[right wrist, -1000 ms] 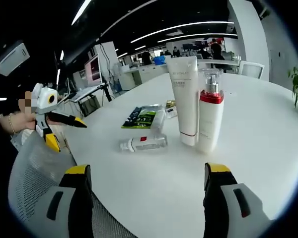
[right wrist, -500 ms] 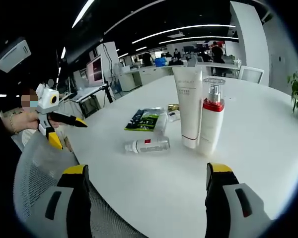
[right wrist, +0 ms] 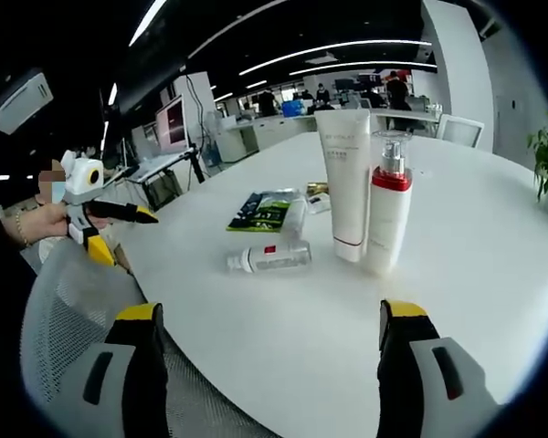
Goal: Arrange the skincare products in the storage area until every visible bottle or jar stands upright without overlapping.
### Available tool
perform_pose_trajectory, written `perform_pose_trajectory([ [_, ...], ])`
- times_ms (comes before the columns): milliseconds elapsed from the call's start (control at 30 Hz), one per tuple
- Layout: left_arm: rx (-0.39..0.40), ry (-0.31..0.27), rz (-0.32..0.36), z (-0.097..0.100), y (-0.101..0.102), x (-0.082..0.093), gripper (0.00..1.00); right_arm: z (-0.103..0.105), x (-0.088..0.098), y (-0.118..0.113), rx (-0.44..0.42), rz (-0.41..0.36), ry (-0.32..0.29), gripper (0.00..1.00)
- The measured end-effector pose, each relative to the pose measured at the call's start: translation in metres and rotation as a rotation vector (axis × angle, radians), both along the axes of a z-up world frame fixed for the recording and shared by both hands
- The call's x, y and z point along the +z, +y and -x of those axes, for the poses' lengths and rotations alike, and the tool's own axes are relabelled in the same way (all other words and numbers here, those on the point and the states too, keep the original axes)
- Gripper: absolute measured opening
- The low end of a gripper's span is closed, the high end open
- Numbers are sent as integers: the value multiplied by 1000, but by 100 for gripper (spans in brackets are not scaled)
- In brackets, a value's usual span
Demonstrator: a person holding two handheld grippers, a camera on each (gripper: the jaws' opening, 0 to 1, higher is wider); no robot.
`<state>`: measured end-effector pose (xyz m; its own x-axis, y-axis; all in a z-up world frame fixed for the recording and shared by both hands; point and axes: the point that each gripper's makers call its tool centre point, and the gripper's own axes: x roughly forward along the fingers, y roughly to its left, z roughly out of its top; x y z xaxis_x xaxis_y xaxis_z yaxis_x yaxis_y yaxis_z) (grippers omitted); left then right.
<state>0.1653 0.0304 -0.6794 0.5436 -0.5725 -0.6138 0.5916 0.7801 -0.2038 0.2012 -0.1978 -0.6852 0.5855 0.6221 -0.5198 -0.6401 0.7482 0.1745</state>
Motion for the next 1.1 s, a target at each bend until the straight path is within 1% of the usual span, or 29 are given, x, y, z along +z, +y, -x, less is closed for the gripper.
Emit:
perform_pose_trajectory([
  [67,-5,1,-7,1,-2,-1,91,1,-2,0,9,9,5,96],
  [233,-13,-8,-34,0,1,-4,91,2,-5,1,19,17,15,96],
  [333,-7,-12,-21,-3,3,-5,90,4,-7,1,26,27,20,95],
  [433,3,-11,-10,-3,3,-5,90,7,-11,4,50,50,27,95],
  [567,1,-9,-9,-3,1,-6,89,10,-11,9,81,73,31,95],
  [667,0,-7,-8,-2,1,-6,89,11,-9,12,106,74,26,94],
  [733,-3,-5,-4,-2,1,-6,89,9,-9,15,138,93,8,89],
  [767,-5,-2,-5,-1,0,-6,89,7,-10,17,176,128,-10,87],
  [800,-6,-1,-7,-1,0,-6,89,5,-10,20,204,144,-19,82],
  [833,-8,0,-7,-1,-1,-6,89,4,-10,22,225,161,-23,80],
  [900,-11,2,-7,0,-1,-7,89,0,-10,26,267,191,-41,79],
  [967,-12,2,-8,0,-1,-7,89,-3,-5,36,331,219,-59,77],
  [1100,-9,8,-8,0,0,-8,88,-18,-8,45,383,239,-70,75],
])
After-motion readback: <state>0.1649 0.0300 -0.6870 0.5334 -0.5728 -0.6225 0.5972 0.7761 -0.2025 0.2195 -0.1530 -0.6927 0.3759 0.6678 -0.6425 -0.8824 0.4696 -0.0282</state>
